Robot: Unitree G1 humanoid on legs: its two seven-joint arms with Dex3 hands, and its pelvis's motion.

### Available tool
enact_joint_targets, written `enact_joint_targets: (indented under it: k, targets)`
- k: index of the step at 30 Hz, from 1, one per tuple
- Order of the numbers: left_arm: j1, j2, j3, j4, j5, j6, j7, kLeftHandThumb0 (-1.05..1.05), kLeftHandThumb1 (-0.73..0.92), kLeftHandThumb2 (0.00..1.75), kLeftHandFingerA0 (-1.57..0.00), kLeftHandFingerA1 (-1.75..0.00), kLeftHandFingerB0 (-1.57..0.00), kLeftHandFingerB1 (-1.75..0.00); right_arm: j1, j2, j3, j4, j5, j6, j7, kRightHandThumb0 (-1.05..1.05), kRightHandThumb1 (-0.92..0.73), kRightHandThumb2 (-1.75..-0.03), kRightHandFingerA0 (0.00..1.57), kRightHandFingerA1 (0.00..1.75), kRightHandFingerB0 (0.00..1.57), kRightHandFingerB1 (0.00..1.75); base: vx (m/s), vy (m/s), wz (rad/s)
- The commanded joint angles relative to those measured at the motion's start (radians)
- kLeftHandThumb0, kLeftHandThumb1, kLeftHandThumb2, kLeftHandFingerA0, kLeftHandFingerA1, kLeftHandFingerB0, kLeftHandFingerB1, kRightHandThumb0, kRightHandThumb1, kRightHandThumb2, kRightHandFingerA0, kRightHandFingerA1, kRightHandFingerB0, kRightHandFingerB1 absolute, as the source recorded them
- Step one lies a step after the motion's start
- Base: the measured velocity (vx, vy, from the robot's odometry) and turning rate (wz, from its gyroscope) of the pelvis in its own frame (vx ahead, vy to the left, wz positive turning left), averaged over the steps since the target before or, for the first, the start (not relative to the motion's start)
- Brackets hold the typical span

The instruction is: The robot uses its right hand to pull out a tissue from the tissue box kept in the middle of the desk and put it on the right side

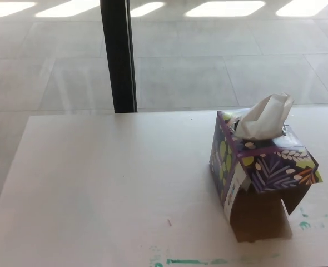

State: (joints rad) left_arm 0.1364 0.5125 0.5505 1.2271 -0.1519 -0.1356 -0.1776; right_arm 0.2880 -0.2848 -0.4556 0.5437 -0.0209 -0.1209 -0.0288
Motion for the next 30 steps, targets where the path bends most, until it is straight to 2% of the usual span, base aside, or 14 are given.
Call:
enact_joint_targets:
  k: [1, 3, 5, 6, 7, 10, 11, 12, 13, 15, 19, 20, 28, 30]
  targets:
    - [-0.011, 0.016, 0.023, 0.023, -0.051, -0.046, -0.053, -0.92, 0.76, 1.20, -0.59, -0.66, -0.43, -0.53, -0.018, -0.036, -0.073, -0.072, 0.103, 0.036, 0.015, -0.65, -0.67, -0.60, 0.86, 1.00, 0.53, 0.60, 0.00, 0.000, 0.00]
    - [-0.018, 0.017, 0.025, 0.030, -0.053, -0.045, -0.051, -0.95, 0.92, 0.78, -0.64, -0.61, -0.47, -0.44, -0.105, -0.069, -0.131, -0.123, 0.166, 0.109, 0.011, -0.68, -0.64, -0.62, 0.64, 1.07, 0.39, 0.59, 0.00, 0.000, 0.00]
    - [-0.019, 0.018, 0.024, 0.028, -0.056, -0.051, -0.055, -0.94, 0.92, 0.78, -0.64, -0.62, -0.47, -0.44, -0.188, -0.105, -0.178, -0.190, 0.224, 0.209, 0.014, -0.73, -0.67, -0.61, 0.66, 1.10, 0.36, 0.57, 0.00, 0.000, 0.00]
    - [-0.021, 0.018, 0.028, 0.029, -0.061, -0.044, -0.055, -0.95, 0.92, 0.77, -0.64, -0.62, -0.47, -0.43, -0.206, -0.129, -0.178, -0.217, 0.214, 0.242, 0.017, -0.80, -0.58, -0.99, 0.74, 1.01, 0.28, 0.60, 0.00, 0.000, 0.00]
    - [-0.020, 0.019, 0.028, 0.032, -0.062, -0.044, -0.057, -0.91, 0.75, 1.20, -0.59, -0.66, -0.42, -0.53, -0.277, -0.169, -0.202, -0.274, 0.246, 0.323, 0.005, -0.74, -0.69, -0.61, 0.62, 0.91, 0.30, 0.54, 0.00, 0.000, 0.00]
    - [-0.019, 0.019, 0.028, 0.033, -0.062, -0.043, -0.060, -0.89, 0.74, 1.19, -0.58, -0.66, -0.41, -0.53, -0.349, -0.197, -0.220, -0.313, 0.257, 0.371, -0.011, -0.76, -0.69, -0.61, 0.66, 0.90, 0.34, 0.56, 0.00, 0.000, 0.00]
    - [-0.012, 0.020, 0.032, 0.037, -0.065, -0.045, -0.060, -0.93, 0.75, 1.20, -0.60, -0.66, -0.43, -0.53, -0.402, -0.222, -0.208, -0.317, 0.242, 0.368, -0.008, -0.78, -0.54, -0.96, 0.66, 0.88, 0.32, 0.63, 0.00, 0.000, 0.00]
    - [-0.011, 0.020, 0.030, 0.037, -0.063, -0.047, -0.058, -0.93, 0.75, 1.20, -0.60, -0.66, -0.43, -0.52, -0.445, -0.266, -0.194, -0.324, 0.243, 0.399, 0.028, -0.82, -0.74, -0.62, 0.60, 0.95, 0.29, 0.70, 0.00, 0.000, 0.00]
    - [-0.013, 0.020, 0.029, 0.034, -0.063, -0.050, -0.061, -1.02, 0.92, 0.80, -0.61, -0.61, -0.48, -0.44, -0.522, -0.292, -0.186, -0.373, 0.266, 0.409, 0.038, -0.77, -0.55, -0.98, 0.57, 0.81, 0.33, 0.66, 0.00, 0.000, 0.00]
    - [-0.012, 0.023, 0.023, 0.032, -0.057, -0.057, -0.058, -0.89, 0.75, 1.20, -0.58, -0.66, -0.41, -0.53, -0.610, -0.311, -0.162, -0.447, 0.285, 0.512, 0.029, -0.77, -0.73, -0.61, 0.54, 0.75, 0.31, 0.54, 0.00, 0.000, 0.00]
    - [-0.011, 0.023, 0.023, 0.036, -0.055, -0.053, -0.053, -0.91, 0.76, 1.20, -0.60, -0.66, -0.43, -0.53, -0.710, -0.342, -0.067, -0.504, 0.229, 0.543, 0.069, -0.63, -0.80, -0.64, 0.48, 0.59, 0.22, 0.36, 0.00, 0.000, 0.00]
    - [-0.012, 0.023, 0.023, 0.041, -0.054, -0.056, -0.052, -0.98, 0.92, 0.79, -0.67, -0.63, -0.46, -0.43, -0.744, -0.349, -0.040, -0.503, 0.220, 0.557, 0.084, -0.67, -0.63, -0.95, 0.39, 0.60, 0.14, 0.45, 0.00, 0.000, 0.00]
    - [-0.002, 0.014, 0.029, 0.032, -0.065, -0.053, -0.061, -0.97, 0.92, 0.77, -0.65, -0.64, -0.47, -0.44, -0.992, -0.366, 0.181, -0.396, 0.073, 0.478, 0.159, -0.66, -0.76, -0.62, 0.48, 0.57, 0.23, 0.32, 0.00, 0.000, 0.00]
    - [0.000, 0.014, 0.025, 0.035, -0.059, -0.057, -0.056, -0.95, 0.92, 0.77, -0.65, -0.62, -0.46, -0.44, -1.095, -0.357, 0.248, -0.358, 0.035, 0.480, 0.154, -0.71, -0.74, -0.63, 0.55, 0.98, 0.25, 0.32, 0.00, 0.000, 0.00]
